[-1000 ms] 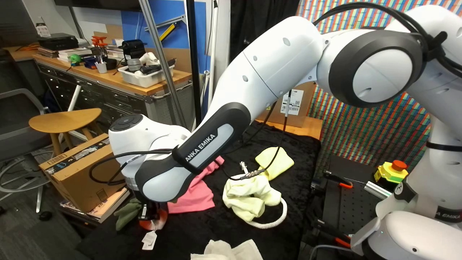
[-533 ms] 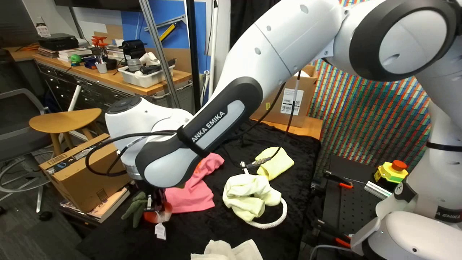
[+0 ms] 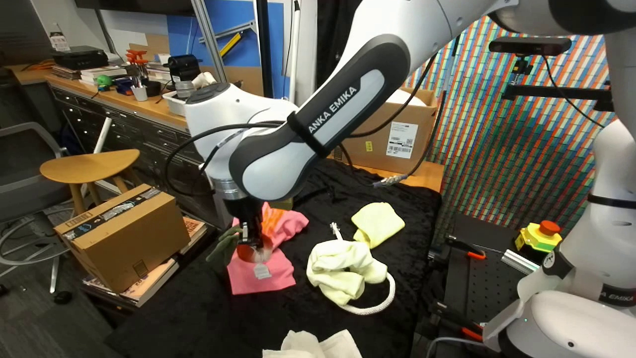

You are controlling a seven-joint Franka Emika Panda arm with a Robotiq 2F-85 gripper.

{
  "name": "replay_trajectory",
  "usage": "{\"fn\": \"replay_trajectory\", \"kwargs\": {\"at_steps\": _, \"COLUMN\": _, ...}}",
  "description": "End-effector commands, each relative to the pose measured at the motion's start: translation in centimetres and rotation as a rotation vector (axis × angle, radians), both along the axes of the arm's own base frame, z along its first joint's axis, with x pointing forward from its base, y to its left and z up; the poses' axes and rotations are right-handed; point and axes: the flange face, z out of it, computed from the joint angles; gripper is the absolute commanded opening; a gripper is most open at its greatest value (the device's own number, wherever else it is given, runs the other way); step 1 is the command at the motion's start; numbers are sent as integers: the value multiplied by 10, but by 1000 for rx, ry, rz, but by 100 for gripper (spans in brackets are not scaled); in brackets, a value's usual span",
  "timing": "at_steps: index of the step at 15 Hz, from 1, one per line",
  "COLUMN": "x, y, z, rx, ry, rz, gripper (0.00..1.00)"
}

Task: Group up the objects on the table

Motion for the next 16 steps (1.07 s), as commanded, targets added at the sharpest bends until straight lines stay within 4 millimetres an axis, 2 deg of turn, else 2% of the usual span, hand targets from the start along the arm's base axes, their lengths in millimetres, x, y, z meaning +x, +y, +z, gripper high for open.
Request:
{"fn": "replay_trajectory", "kwargs": {"at_steps": 1, "x": -25, "y": -59, "z": 13, "rx": -11, "ry": 26, "rz": -60, "gripper": 10}}
{"fn": "replay_trajectory", "kwargs": {"at_steps": 7, "x": -53, "y": -155, "z": 4, "rx": -36, "ry": 64, "rz": -194, "gripper": 10}}
{"fn": "replay_trajectory", "kwargs": {"at_steps": 11, "x": -75, "y": -215, "z": -11, "rx": -59, "ry": 95, "rz": -271, "gripper": 9}}
{"fn": "replay_trajectory", "kwargs": {"at_steps": 13, "x": -83, "y": -240, "z": -22, "rx": -66, "ry": 114, "rz": -309, "gripper": 9}}
{"fn": "replay_trajectory", "kwargs": {"at_steps": 16, "x": -94, "y": -262, "z": -37, "rx": -64, "ry": 147, "rz": -330, "gripper": 9}}
